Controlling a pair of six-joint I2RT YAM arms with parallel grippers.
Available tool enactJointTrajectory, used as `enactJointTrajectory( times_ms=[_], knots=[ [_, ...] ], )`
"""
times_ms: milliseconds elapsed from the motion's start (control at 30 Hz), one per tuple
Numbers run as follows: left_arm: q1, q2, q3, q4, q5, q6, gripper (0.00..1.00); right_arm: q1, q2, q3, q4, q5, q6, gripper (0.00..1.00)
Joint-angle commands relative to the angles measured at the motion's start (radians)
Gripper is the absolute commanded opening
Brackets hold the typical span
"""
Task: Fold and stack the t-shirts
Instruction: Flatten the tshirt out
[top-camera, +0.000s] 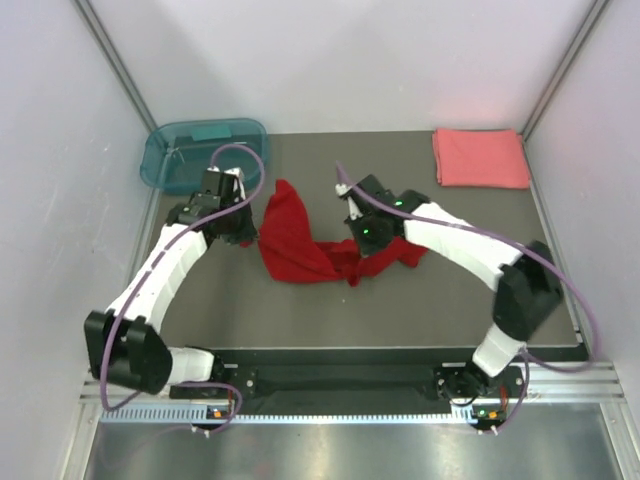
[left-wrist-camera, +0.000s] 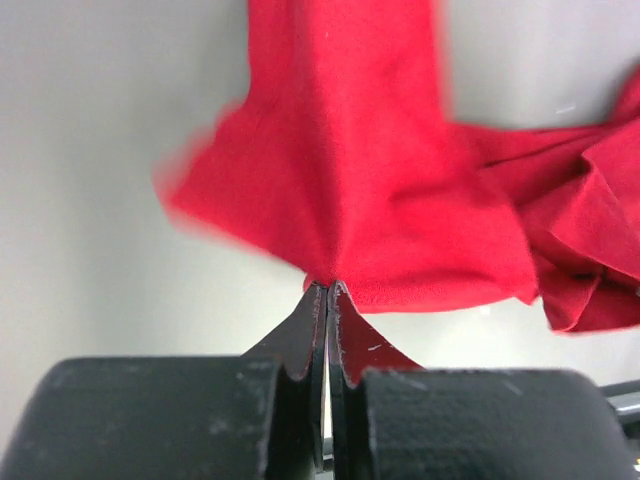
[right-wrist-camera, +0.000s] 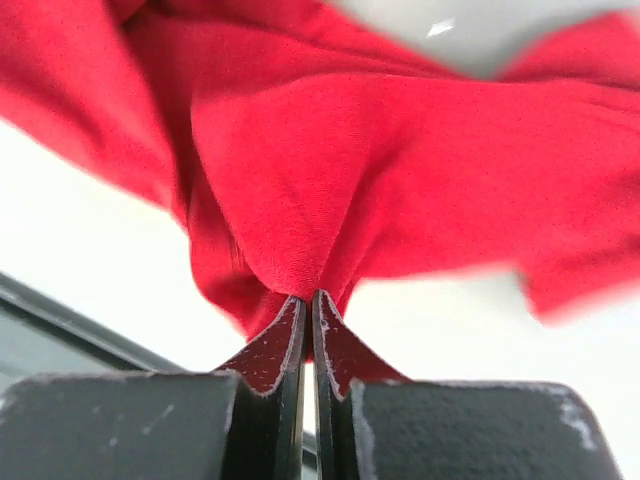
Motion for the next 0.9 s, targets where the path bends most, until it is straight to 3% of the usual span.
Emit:
enactJointTrajectory(
  times_ms=[0, 233, 367, 567, 700, 867],
  knots=[
    [0.007, -0.122, 0.092, -0.079, 0.000, -0.007, 0.00, -0.038, -0.242, 0.045, -0.101, 0.097, 0.008, 0.00],
    [0.007, -0.354, 0.158, -0.132, 0.024, -0.074, 0.00, -0.169, -0.555, 0.141, -0.262, 0.188, 0.024, 0.00],
    [0.007, -0.408, 0.271, -0.188, -0.006, -0.094, 0.00, -0.244, -0.612, 0.343, -0.333, 0.217, 0.006, 0.00],
    [0.007, -0.281, 0.429, -0.173, -0.005, -0.074, 0.00, -0.351, -0.506, 0.560, -0.293, 0.213, -0.052, 0.00],
    [0.007, -0.120, 0.578, -0.132, -0.008, -0.040, 0.00, -0.405, -0.325, 0.712, -0.259, 0.147, -0.058, 0.00],
    [0.059, 0.109, 0.825, -0.067, 0.044, 0.010, 0.00, -0.460, -0.070, 1.055, -0.258, 0.038, -0.031, 0.00]
  ],
)
